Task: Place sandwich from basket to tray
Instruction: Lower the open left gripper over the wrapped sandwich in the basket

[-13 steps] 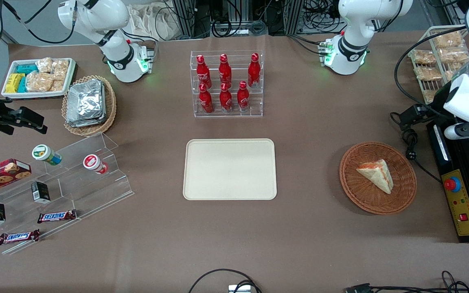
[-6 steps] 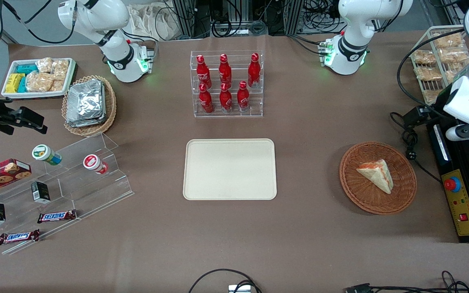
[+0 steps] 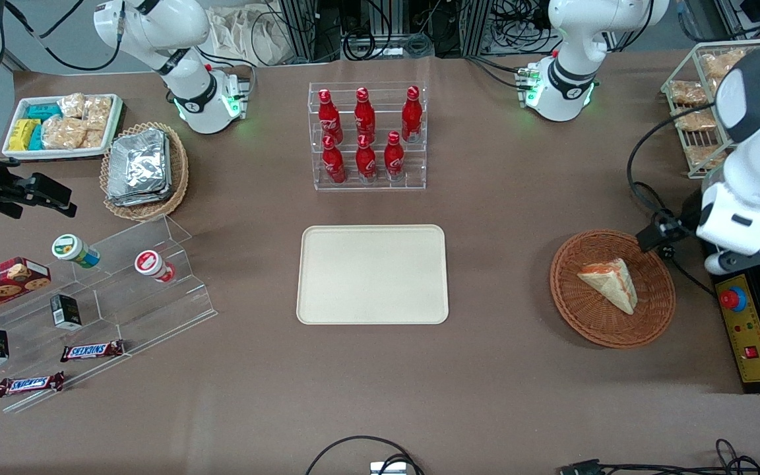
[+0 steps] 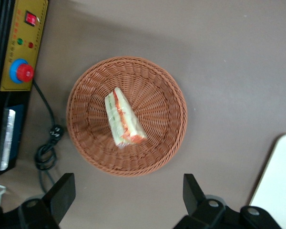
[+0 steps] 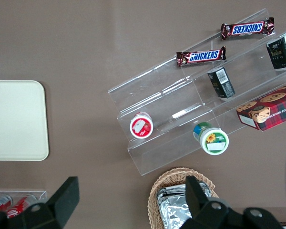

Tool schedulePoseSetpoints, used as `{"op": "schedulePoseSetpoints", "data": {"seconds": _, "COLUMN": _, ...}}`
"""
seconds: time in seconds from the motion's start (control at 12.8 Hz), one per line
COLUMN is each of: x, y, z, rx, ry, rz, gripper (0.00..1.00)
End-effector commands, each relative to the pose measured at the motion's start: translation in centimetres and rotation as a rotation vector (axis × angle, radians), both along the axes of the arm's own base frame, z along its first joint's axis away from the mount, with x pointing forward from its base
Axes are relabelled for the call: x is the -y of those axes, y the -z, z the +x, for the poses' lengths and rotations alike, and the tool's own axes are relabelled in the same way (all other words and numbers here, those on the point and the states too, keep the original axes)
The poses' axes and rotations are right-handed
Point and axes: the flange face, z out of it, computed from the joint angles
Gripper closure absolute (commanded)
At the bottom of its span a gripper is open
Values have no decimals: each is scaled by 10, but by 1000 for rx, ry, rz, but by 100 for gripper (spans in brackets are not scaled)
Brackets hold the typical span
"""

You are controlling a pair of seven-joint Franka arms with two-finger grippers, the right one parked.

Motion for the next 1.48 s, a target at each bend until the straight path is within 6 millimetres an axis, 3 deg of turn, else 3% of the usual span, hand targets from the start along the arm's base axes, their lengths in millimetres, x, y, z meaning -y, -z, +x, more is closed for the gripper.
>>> {"op": "schedulePoseSetpoints", "data": {"seconds": 0.0, "x": -1, "y": 43, "z": 19, "rx": -2, "ry": -121, "rz": 14, "gripper": 0}}
{"op": "schedulePoseSetpoints", "data": {"seconds": 0.23, "x": -1, "y": 104, "z": 26, "rx": -6, "ry": -211, "rz": 9, "gripper": 0}}
{"op": "schedulePoseSetpoints", "data": {"seconds": 0.62, "x": -32, "y": 187, "z": -5, "rx": 28, "ry": -282, "rz": -4, "gripper": 0}}
{"op": "schedulePoseSetpoints", "data": {"seconds": 1.41, "x": -30, "y": 247, "z": -21, "rx": 1, "ry": -406, "rz": -26, "gripper": 2}}
